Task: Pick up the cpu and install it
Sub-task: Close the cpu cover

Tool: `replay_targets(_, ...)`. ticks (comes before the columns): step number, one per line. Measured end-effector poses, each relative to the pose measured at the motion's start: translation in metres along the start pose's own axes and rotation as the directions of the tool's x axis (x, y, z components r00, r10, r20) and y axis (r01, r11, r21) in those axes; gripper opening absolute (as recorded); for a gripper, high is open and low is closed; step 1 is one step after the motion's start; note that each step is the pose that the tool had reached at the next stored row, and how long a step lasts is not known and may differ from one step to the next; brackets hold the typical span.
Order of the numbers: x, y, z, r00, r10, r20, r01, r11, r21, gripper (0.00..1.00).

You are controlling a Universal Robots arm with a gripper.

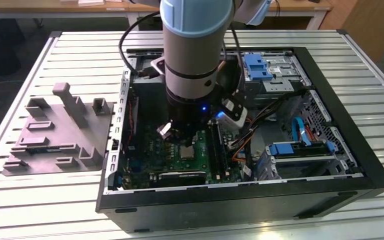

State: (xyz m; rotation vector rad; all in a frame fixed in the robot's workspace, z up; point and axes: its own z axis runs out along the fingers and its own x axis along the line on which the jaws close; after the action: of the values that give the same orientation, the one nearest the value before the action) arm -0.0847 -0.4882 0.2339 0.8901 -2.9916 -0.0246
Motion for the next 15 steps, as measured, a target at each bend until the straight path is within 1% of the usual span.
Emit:
replay_targets(3,0.0,0.0,0.0006,0.9985,-0.054,-0.001,0.054,0.9985,0.0006,0.11)
replay_targets(6,0.0,0.0,0.0011,0.9947,-0.102,-0.0009,0.102,0.9947,0.0004,0.11)
replay_targets(10,0.0,0.0,0.0018,0.9853,-0.171,-0.0015,0.171,0.9853,0.0004,0.11)
replay_targets(12,-0.0001,-0.0001,0.0021,0.9806,-0.196,-0.0019,0.196,0.9806,0.0004,0.11)
replay_targets(13,-0.0001,-0.0001,0.0023,0.979,-0.204,-0.0017,0.204,0.979,0.0001,0.11)
replay_targets(14,-0.0004,-0.0003,0.0023,0.9778,-0.209,0.0011,0.209,0.9778,-0.0029,0.11)
replay_targets(15,-0.0011,-0.0007,0.0025,0.9773,-0.211,0.0133,0.212,0.9772,-0.0149,0.11)
